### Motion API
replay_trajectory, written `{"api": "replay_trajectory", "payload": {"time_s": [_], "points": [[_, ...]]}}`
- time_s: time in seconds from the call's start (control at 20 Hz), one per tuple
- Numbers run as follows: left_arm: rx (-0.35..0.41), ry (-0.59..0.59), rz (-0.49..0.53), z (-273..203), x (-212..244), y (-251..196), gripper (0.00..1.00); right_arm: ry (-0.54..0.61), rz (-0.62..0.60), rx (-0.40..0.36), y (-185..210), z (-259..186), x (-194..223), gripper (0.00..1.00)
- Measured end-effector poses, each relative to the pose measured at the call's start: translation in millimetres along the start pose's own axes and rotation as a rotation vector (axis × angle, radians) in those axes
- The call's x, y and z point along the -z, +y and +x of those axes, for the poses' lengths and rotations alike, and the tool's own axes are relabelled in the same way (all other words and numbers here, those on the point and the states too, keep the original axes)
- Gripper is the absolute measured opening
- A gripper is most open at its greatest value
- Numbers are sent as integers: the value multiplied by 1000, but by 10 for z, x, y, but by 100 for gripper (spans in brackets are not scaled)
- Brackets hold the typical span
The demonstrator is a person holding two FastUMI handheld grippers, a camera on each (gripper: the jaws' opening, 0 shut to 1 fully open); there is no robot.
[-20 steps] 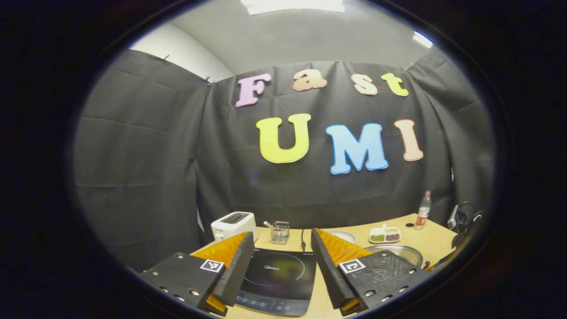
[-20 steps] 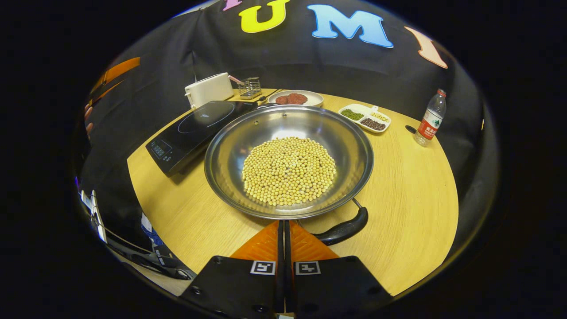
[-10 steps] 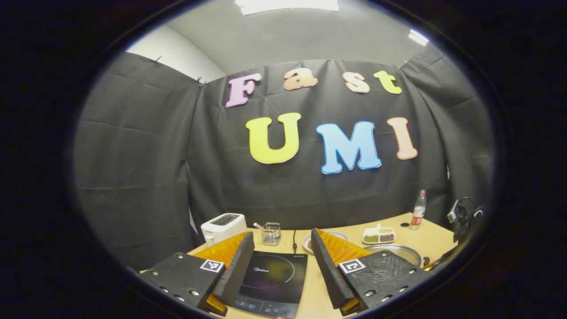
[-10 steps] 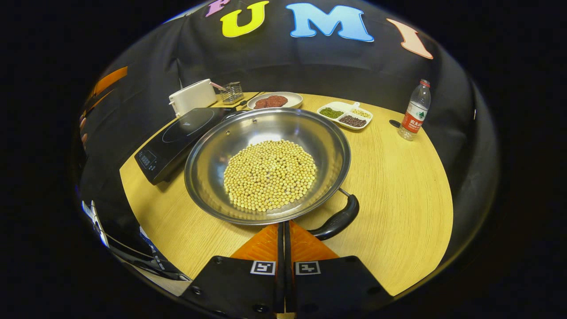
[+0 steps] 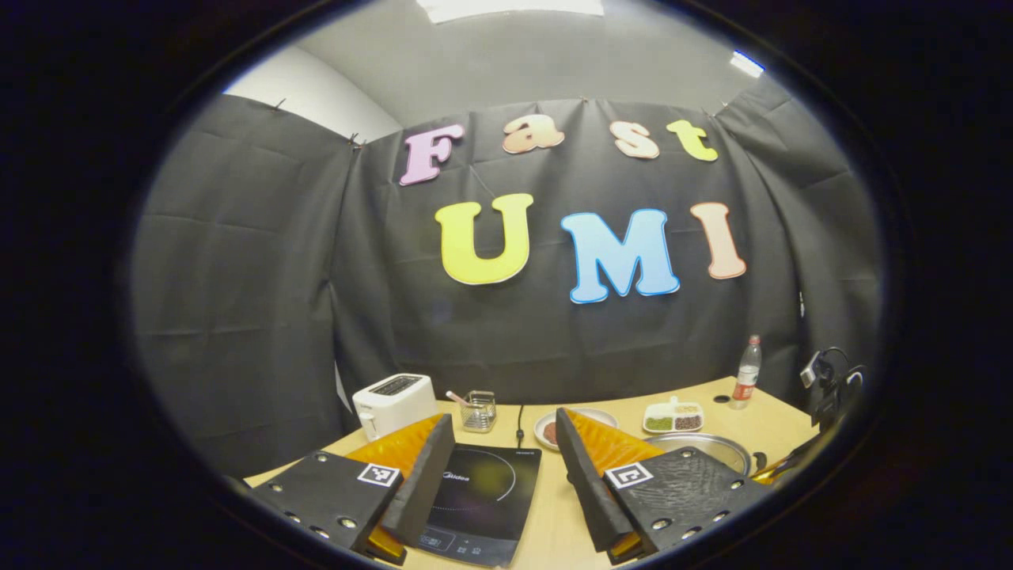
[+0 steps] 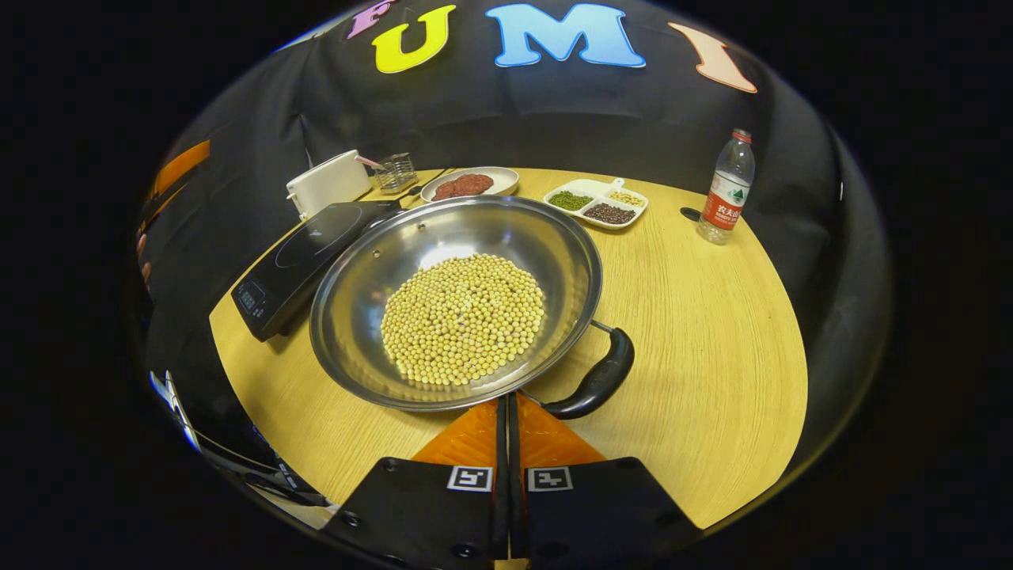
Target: First push the handle of the pot to place it horizontally, then grasp the pot with both hands and set it on the induction cooktop.
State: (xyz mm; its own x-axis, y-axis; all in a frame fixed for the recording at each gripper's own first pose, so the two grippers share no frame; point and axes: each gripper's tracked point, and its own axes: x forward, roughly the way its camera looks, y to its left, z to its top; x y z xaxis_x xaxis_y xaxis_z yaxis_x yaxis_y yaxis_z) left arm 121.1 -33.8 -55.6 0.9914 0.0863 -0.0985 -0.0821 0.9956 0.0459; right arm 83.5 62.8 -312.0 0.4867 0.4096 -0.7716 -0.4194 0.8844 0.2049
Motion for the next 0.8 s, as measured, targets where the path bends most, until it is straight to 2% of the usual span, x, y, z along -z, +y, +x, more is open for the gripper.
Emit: {"api": "replay_trajectory", "payload": {"time_s": [0.15,0.2,0.3,0.35,0.4,0.45,0.5,0.8], "points": [[-14,7,9,-10,27,5,76,0,17,8,-103,27,-39,2],[-19,9,8,-17,34,5,79,-2,22,15,-143,43,-56,2],[-27,14,3,-13,62,-4,76,-8,36,32,-237,76,-98,2],[-30,15,2,-15,70,-7,79,-9,51,37,-272,85,-121,2],[-33,17,3,-11,70,-15,76,-10,63,40,-301,99,-135,2],[-36,19,5,-18,77,-11,76,-16,67,47,-331,110,-161,0],[-39,21,5,-23,81,-12,79,-24,68,57,-358,126,-177,2],[-38,34,4,-37,161,-30,76,-75,93,121,-515,212,-304,2]]}}
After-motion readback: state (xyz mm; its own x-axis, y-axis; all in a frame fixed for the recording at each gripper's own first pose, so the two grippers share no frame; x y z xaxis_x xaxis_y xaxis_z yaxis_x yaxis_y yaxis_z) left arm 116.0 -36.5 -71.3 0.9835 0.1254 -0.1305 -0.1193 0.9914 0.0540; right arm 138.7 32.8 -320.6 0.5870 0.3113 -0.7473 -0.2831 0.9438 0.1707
